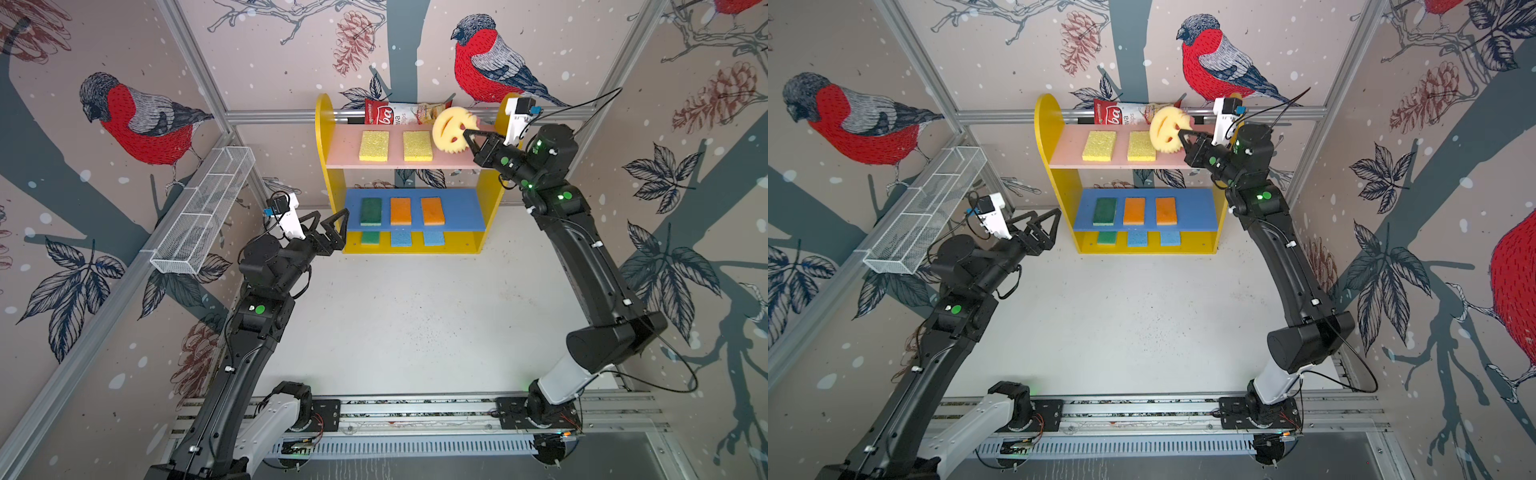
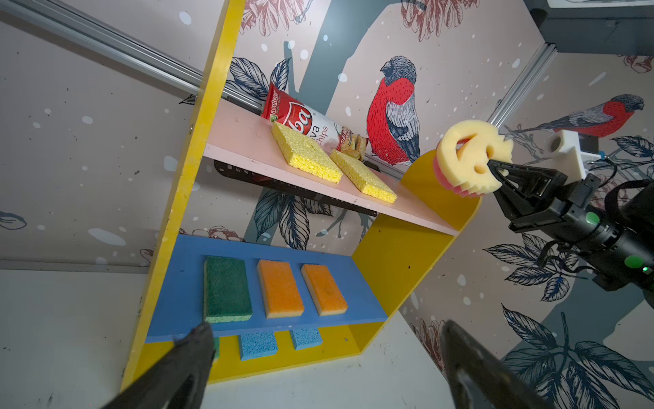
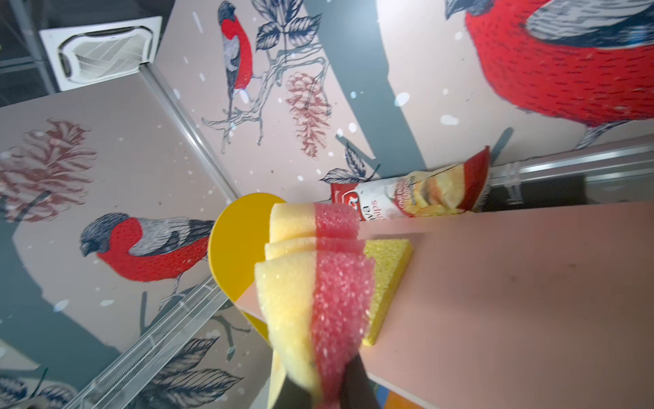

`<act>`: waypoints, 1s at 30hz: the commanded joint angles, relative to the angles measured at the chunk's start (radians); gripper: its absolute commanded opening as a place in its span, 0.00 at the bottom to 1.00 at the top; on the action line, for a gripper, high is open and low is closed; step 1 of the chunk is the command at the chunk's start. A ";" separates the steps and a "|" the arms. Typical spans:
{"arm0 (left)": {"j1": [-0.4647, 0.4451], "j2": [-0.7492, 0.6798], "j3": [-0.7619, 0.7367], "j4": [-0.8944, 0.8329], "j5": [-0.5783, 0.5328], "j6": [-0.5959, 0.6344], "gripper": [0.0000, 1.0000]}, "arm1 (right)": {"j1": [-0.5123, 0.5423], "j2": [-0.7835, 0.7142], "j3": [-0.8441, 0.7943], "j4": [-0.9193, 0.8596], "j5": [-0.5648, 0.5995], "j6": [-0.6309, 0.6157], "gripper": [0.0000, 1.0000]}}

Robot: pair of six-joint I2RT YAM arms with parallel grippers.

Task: Place and organize the cleaning sponges onto the shelf
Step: 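Carry the smiley sponge onto the pink top shelf with the right gripper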

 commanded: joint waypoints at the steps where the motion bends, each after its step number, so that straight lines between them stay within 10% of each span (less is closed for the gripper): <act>1: 0.002 0.000 -0.003 0.016 0.003 0.010 0.98 | -0.008 0.038 0.061 -0.058 0.135 0.033 0.00; 30: 0.002 -0.018 -0.004 -0.003 0.003 -0.005 0.98 | 0.018 0.073 -0.063 0.002 0.324 0.196 0.25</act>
